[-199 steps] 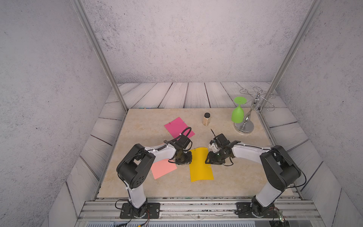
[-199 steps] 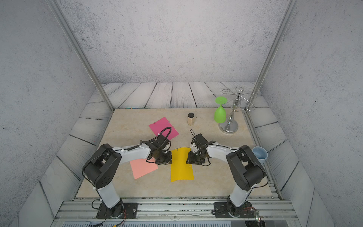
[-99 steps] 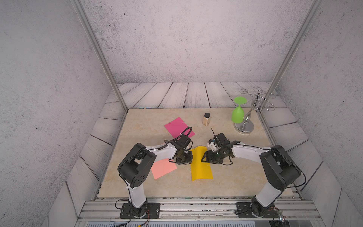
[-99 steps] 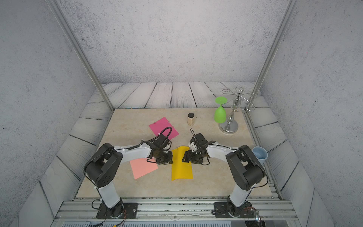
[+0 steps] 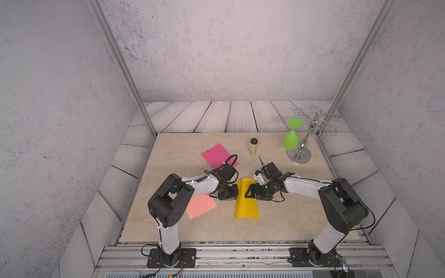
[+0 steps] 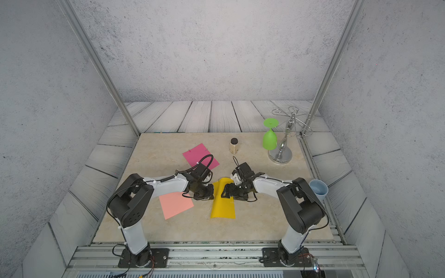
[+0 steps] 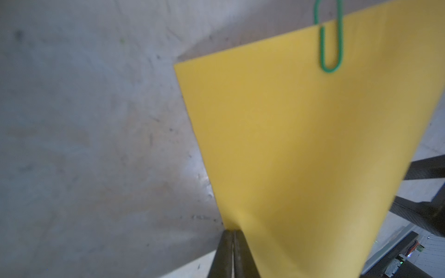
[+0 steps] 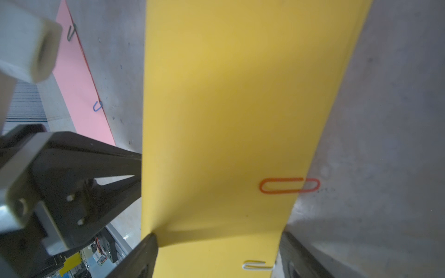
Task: Unclip the paperclips from the documents
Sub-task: Pick up the document from the center of the board.
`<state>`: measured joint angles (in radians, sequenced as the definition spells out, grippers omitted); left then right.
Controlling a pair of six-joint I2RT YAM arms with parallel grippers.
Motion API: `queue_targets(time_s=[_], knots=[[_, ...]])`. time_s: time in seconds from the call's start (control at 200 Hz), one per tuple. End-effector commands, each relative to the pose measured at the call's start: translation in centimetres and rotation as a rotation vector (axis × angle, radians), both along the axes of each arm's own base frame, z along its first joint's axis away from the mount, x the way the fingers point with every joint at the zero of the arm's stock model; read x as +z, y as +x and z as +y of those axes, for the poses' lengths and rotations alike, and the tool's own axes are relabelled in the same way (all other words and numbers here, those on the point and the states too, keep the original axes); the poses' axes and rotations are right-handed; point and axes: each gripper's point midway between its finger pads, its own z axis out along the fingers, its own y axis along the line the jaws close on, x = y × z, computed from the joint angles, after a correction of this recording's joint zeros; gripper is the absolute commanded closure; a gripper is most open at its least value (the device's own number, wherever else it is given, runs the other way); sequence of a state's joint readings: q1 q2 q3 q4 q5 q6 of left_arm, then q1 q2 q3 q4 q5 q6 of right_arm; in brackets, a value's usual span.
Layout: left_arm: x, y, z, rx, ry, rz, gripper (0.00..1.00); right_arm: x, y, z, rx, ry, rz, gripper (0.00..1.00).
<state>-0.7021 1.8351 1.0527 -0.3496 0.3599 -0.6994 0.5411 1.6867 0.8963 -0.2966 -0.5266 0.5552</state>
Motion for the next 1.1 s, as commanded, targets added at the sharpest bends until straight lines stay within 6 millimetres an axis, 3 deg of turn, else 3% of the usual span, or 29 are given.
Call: queue_targets(time_s=[0.0,0.325,0.701,1.096], knots=[[-1.2,-1.5,2.6,0.007,0.127,0.037,0.89,-0.6,-0.8,-1.5,-0.014,-0.073,0.022,0.19],[-0.4,-1.0,2.8,0.006,0.145,0.008,0.9,-1.6,-1.1,-2.6,-0.016,-0.129,0.05,0.21],[-1.0,-0.7,1.0,-0.02,0.085,0.038,0.9,-0.7,-0.2,-0.3,0.02,-0.029,0.034,0.17],[-1.0,-0.9,-0.1,-0.035,0.049,0.052,0.89,-1.1,-0.2,1.1,0.056,-0.015,0.051,0.14]])
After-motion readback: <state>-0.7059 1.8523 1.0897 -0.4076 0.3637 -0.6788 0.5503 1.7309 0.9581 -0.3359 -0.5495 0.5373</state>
